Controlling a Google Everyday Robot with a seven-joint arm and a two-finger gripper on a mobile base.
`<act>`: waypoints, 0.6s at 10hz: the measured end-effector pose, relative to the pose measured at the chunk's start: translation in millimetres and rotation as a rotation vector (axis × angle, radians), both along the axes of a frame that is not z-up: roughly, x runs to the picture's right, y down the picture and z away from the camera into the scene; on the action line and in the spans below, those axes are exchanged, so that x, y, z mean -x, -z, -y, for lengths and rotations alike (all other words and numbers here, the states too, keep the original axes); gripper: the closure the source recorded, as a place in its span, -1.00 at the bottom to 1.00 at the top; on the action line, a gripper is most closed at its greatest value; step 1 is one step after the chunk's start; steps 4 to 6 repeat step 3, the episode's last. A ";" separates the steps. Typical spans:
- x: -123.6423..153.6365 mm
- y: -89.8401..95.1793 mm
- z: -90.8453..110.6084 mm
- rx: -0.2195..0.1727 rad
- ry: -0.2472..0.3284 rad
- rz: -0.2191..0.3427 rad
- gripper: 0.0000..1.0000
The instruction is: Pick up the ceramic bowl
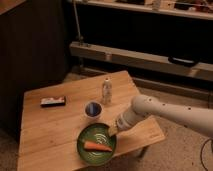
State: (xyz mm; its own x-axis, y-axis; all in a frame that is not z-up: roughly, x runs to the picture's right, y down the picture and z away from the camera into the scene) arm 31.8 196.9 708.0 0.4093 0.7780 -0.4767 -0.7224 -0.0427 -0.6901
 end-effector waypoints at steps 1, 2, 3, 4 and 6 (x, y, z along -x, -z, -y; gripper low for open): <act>-3.6 18.1 11.7 0.027 -0.001 0.009 1.00; -6.6 26.5 16.9 0.046 -0.011 0.020 1.00; -15.7 33.7 19.6 0.078 -0.028 0.042 1.00; -15.7 33.7 19.6 0.078 -0.028 0.042 1.00; -15.7 33.7 19.6 0.078 -0.028 0.042 1.00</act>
